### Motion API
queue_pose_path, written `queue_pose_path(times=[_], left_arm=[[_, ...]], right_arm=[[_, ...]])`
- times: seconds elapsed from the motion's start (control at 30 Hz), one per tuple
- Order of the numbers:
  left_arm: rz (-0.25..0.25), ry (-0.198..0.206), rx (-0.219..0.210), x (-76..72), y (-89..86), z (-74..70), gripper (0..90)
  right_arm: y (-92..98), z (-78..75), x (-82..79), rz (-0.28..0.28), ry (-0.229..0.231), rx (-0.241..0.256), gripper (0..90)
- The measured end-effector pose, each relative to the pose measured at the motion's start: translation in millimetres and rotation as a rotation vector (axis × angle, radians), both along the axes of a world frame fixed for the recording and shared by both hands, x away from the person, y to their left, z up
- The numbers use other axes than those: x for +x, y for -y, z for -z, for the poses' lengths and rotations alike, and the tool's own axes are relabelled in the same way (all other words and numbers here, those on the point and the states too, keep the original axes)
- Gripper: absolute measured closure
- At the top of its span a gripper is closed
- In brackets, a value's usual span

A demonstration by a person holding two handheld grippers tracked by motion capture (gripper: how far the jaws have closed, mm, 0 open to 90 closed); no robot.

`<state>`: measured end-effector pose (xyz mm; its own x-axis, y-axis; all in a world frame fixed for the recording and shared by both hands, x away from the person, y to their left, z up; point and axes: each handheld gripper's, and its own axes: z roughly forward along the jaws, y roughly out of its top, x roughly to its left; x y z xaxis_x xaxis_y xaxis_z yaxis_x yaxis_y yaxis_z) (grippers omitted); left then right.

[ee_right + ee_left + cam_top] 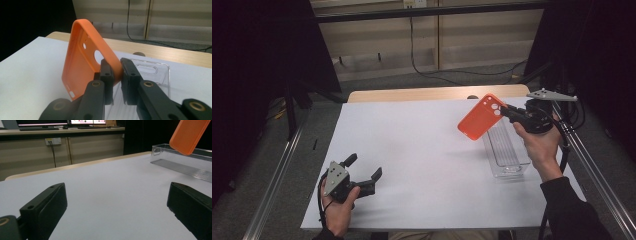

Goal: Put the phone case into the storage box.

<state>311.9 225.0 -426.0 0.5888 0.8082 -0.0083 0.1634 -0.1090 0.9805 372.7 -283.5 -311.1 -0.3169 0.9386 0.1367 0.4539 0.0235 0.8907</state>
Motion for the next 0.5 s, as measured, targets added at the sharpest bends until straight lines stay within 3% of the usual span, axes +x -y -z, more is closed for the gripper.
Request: queue_pose_path(times=[0.07, 0.5], left_arm=[[0.003, -0.004, -0.023, 0.3, -0.1, -0.1, 2.8], [0.002, -0.019, 0.0, 0.5, -0.9, -0.7, 2.8]], right_arm=[[2.7, -0.8, 0.3, 0.001, 0.001, 0.006, 80.8], [18.9, -9.2, 3.6, 0.029, 0.02, 0.017, 80.9]])
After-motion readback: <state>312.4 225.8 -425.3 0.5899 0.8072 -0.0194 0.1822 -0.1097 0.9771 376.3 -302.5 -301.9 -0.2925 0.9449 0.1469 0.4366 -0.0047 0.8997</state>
